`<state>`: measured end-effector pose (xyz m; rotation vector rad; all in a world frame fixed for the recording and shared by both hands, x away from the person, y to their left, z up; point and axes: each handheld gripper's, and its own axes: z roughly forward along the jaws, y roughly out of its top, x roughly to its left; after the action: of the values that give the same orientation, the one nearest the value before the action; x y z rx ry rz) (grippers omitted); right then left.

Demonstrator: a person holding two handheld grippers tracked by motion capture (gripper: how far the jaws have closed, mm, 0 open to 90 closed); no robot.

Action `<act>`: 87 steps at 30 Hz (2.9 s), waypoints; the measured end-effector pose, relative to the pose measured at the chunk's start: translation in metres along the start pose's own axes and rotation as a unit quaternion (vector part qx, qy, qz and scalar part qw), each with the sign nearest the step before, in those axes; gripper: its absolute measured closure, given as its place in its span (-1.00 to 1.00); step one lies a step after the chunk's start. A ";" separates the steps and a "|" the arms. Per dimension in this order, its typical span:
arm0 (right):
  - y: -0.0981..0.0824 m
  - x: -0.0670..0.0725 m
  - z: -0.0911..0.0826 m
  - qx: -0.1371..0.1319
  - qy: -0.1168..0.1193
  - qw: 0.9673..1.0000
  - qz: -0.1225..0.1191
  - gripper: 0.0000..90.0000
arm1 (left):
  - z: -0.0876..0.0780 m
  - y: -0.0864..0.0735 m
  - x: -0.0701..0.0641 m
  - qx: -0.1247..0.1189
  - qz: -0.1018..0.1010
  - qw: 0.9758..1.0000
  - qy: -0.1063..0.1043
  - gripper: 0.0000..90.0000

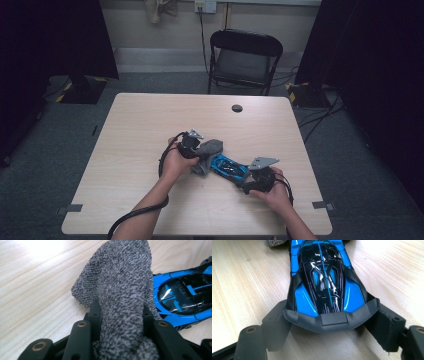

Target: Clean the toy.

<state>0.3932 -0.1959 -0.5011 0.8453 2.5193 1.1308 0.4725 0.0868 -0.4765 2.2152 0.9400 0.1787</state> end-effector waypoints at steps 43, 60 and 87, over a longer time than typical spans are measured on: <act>0.000 0.000 0.000 0.000 -0.001 1.000 0.000 -0.46 | -0.003 -0.015 0.016 -0.013 -0.023 0.999 0.017 0.42; 0.003 -0.004 -0.002 0.011 0.005 1.000 0.005 -0.67 | -0.002 -0.017 0.016 -0.020 -0.015 1.000 0.016 0.42; 0.025 -0.019 -0.031 -0.021 0.016 0.998 0.054 -0.45 | -0.050 -0.020 -0.010 -0.048 0.036 0.998 -0.026 0.44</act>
<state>0.4044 -0.2124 -0.4615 0.9699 2.4923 1.2354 0.4349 0.1175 -0.4511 2.1566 0.8069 0.1957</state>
